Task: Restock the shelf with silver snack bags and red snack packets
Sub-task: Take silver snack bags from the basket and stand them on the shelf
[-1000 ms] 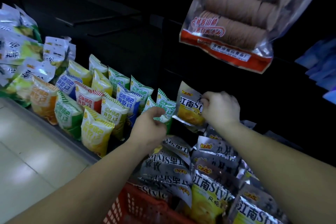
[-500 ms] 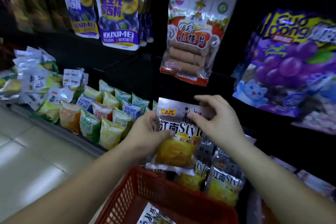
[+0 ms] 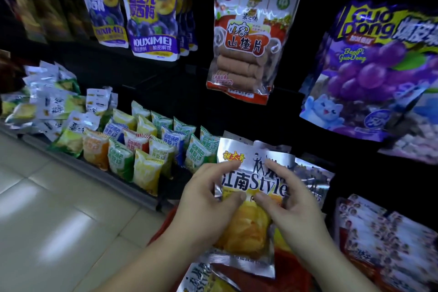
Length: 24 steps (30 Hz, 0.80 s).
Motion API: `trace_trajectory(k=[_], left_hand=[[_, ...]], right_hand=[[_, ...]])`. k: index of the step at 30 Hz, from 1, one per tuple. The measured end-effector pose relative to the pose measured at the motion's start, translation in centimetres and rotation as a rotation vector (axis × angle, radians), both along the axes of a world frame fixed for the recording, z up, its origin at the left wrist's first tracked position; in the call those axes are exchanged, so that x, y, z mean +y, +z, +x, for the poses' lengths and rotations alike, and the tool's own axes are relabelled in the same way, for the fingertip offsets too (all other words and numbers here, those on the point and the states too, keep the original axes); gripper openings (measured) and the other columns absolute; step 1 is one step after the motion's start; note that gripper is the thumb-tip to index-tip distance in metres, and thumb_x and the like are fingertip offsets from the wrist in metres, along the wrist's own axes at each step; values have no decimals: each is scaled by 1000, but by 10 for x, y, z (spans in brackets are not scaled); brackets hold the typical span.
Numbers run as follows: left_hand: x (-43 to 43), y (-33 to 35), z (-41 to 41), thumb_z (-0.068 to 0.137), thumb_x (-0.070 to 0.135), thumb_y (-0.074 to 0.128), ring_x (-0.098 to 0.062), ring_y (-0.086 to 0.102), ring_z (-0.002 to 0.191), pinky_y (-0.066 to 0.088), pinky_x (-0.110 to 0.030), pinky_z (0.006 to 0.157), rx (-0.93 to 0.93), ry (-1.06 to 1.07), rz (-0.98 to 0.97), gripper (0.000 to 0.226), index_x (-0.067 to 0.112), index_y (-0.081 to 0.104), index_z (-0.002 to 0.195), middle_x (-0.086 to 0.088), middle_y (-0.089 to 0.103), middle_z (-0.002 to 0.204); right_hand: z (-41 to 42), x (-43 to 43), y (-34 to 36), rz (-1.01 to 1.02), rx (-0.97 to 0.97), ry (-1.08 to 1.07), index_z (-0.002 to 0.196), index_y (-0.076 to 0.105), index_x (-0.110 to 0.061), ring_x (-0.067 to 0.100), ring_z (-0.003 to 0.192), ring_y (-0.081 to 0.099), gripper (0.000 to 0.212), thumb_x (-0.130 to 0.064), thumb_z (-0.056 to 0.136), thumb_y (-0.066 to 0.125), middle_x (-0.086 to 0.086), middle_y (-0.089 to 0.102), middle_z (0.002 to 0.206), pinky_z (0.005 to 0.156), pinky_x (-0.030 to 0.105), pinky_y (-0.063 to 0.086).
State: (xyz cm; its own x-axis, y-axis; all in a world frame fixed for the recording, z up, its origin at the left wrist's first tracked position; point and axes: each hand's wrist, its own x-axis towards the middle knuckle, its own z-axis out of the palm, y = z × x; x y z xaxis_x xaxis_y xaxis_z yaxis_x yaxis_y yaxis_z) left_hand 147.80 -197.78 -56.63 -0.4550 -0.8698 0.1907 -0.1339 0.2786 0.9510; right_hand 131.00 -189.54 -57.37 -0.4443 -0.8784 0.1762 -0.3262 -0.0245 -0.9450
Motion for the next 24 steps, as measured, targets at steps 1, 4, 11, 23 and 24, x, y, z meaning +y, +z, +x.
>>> trace_trajectory(k=[1,4,11,23,24], left_hand=[[-2,-1,-1,88,23,80,4,57,114,55,-31,93,28,14,25,50,55,63,123,20,59,119],[-6,-1,-4,87,18,81,-5,62,112,59,-39,89,89,34,58,49,52,68,120,12,64,117],[-4,1,0,88,22,80,16,58,109,56,-20,86,60,-46,111,62,58,56,132,25,64,123],[-20,2,13,92,31,75,-10,66,95,56,-28,71,-104,69,-52,61,56,48,141,-1,65,99],[-19,3,14,92,31,75,-11,67,97,56,-28,71,-91,77,-35,61,54,48,142,0,66,103]], right_hand=[[-2,-2,0,-12,-43,19,131,60,-49,-10,119,58,59,-12,89,77,-35,57,135,95,25,54],[-4,-4,2,-43,-160,57,131,62,-39,-2,109,66,54,-4,92,71,-32,62,130,86,19,56],[-10,2,1,-18,-103,44,120,69,-47,20,115,64,51,-4,93,71,-14,69,126,93,38,59],[-9,3,-6,50,31,39,134,53,-63,34,117,60,65,-23,90,78,12,57,136,96,58,53],[-8,3,-6,39,17,21,134,53,-62,36,118,58,65,-22,89,78,6,60,135,94,56,55]])
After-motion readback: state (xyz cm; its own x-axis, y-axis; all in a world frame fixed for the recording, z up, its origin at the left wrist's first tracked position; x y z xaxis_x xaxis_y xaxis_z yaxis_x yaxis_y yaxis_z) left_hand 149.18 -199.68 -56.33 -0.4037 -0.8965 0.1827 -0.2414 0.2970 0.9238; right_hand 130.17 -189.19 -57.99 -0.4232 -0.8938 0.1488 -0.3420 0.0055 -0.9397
